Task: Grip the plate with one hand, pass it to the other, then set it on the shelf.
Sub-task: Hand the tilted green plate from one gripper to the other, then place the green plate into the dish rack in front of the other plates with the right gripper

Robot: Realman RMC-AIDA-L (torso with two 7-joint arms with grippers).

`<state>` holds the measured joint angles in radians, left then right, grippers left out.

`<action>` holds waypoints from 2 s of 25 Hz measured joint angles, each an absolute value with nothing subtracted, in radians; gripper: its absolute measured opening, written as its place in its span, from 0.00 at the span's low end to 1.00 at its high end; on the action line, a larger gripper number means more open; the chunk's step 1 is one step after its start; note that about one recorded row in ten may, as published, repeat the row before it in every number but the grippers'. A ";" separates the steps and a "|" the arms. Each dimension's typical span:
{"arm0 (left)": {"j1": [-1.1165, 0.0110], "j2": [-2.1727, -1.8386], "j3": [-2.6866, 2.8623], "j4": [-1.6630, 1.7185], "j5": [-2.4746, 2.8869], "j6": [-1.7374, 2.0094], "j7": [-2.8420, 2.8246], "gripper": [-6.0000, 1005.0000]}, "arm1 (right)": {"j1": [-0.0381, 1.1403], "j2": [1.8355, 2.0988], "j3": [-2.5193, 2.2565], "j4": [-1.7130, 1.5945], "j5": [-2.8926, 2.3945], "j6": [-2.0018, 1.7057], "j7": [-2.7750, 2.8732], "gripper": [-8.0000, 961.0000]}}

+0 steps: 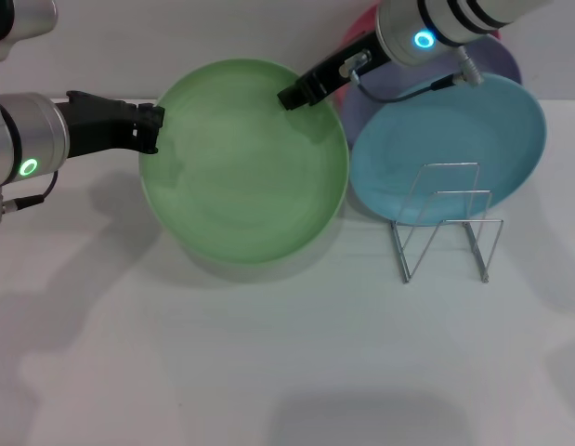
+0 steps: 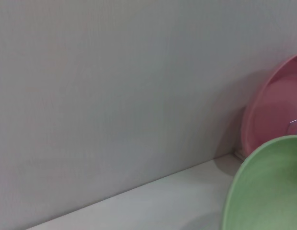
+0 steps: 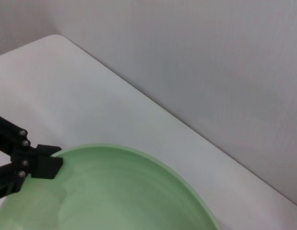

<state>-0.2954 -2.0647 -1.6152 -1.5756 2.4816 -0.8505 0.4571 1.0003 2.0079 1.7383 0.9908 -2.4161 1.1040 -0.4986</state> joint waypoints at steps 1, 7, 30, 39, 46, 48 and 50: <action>-0.296 -2.065 -1.615 -1.576 2.480 -0.851 0.457 0.11 | 1.000 2.008 1.738 0.991 -2.416 1.104 -0.499 0.47; -0.297 -2.065 -1.615 -1.578 2.474 -0.852 0.457 0.12 | 1.000 2.008 1.736 0.991 -2.416 1.104 -0.510 0.38; -0.289 -2.065 -1.606 -1.598 2.455 -0.837 0.472 0.18 | 0.919 2.013 1.728 1.084 -2.392 1.086 -0.568 0.11; -0.204 -2.065 -1.568 -1.603 2.454 -0.619 0.529 0.47 | 0.820 2.024 1.735 1.266 -2.384 1.075 -0.716 0.06; -0.071 -2.064 -1.447 -1.498 2.454 -0.049 0.565 0.47 | 0.674 2.058 1.789 1.514 -2.377 1.067 -0.944 0.05; -0.071 -2.064 -1.447 -1.498 2.454 -0.049 0.565 0.47 | 0.616 2.072 1.814 1.582 -2.346 1.066 -1.035 0.05; -0.056 -2.064 -1.428 -1.466 2.454 0.049 0.556 0.47 | 0.566 2.074 1.828 1.620 -2.286 1.065 -1.113 0.05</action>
